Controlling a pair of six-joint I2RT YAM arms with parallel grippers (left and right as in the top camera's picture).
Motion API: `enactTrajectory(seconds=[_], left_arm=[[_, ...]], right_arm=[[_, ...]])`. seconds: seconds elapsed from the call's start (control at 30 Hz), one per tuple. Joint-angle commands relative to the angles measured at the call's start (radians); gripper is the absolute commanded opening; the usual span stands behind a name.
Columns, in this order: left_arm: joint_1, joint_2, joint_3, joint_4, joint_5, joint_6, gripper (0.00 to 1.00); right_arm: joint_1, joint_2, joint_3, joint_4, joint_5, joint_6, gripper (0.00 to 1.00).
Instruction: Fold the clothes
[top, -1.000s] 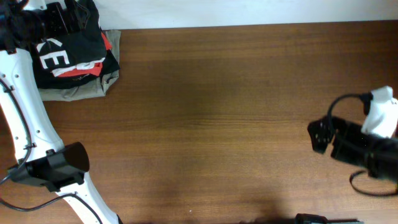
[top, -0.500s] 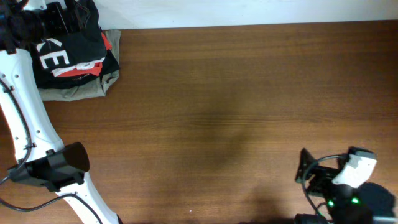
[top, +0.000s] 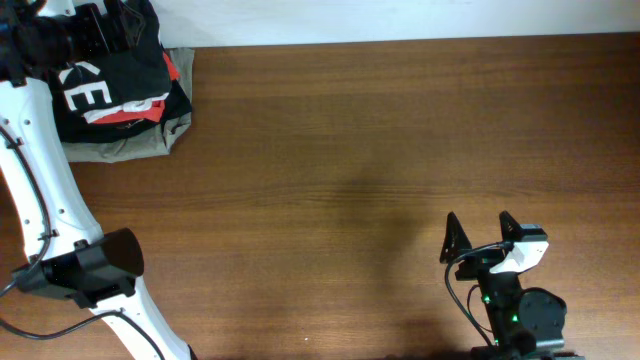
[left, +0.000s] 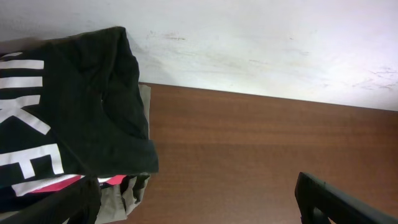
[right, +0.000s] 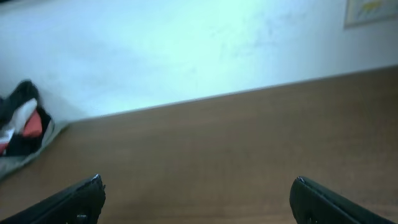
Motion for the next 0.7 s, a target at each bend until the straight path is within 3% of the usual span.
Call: enactTrajectory(seconds=[0.0,0.3,0.4,0.67], left_arm=[[0.003,-0.005,0.003,0.000,0.010,0.005,0.99],[0.003,-0.005,0.003,0.000,0.010,0.005,0.99],[0.003,-0.005,0.003,0.000,0.010,0.005,0.99],[0.003,-0.005,0.003,0.000,0.010,0.005,0.99]], right_arm=[[0.009,-0.057,-0.019,0.041,0.045,-0.008,0.99],[0.009,-0.057,-0.083,0.225,0.027,-0.016,0.99],[0.009,-0.057,-0.152,0.340,-0.069,-0.106,0.99],[0.008,-0.057,-0.152,0.266,-0.064,-0.124,0.99]])
